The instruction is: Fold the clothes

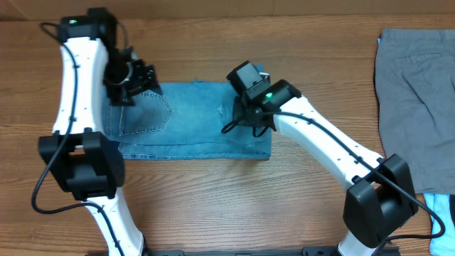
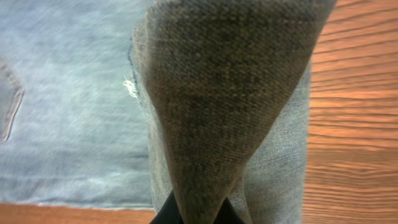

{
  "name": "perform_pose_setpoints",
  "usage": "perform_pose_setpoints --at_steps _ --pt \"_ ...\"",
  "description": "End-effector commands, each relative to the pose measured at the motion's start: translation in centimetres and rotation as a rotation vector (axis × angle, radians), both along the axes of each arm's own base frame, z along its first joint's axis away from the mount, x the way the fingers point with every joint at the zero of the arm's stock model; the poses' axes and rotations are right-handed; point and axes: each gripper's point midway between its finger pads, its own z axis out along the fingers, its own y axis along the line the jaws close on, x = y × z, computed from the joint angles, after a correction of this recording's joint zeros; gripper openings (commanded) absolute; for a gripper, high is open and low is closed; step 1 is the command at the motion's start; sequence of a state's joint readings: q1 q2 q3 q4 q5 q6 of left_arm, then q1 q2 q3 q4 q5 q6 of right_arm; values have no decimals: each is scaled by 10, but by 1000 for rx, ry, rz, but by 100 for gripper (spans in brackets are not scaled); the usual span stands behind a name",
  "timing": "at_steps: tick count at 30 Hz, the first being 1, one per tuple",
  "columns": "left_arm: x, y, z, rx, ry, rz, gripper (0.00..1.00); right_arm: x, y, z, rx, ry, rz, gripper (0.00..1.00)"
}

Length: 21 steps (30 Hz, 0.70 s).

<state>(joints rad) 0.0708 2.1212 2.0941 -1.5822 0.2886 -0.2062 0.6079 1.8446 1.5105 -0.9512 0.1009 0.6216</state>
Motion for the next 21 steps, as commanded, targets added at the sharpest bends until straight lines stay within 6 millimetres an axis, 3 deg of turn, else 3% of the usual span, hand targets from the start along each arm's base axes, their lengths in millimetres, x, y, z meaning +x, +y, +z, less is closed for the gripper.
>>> perform_pose_setpoints --at_steps 1,3,4,6,8,11,17,21 --pt "1 -66 4 -100 -54 -189 38 13 -17 15 42 -8 -63 4" --pt "3 -92 3 -100 -75 -233 11 13 -20 14 61 11 -70 4" --pt "3 -104 2 -101 -87 -259 4 13 -22 14 68 22 -74 4" --pt "1 -139 -5 -105 -114 -340 4 12 -24 13 70 32 -76 4" --pt "-3 -161 -15 -109 -114 -378 4 11 -26 12 67 40 -79 4" --pt "-6 -175 -37 -109 -88 -390 4 10 -29 12 66 47 -90 4" --pt "-8 -176 -67 -110 -45 -387 4 17 -36 13 139 77 -137 4" --pt "-15 -198 -82 -178 -51 -418 4 16 -40 12 138 85 -144 4"
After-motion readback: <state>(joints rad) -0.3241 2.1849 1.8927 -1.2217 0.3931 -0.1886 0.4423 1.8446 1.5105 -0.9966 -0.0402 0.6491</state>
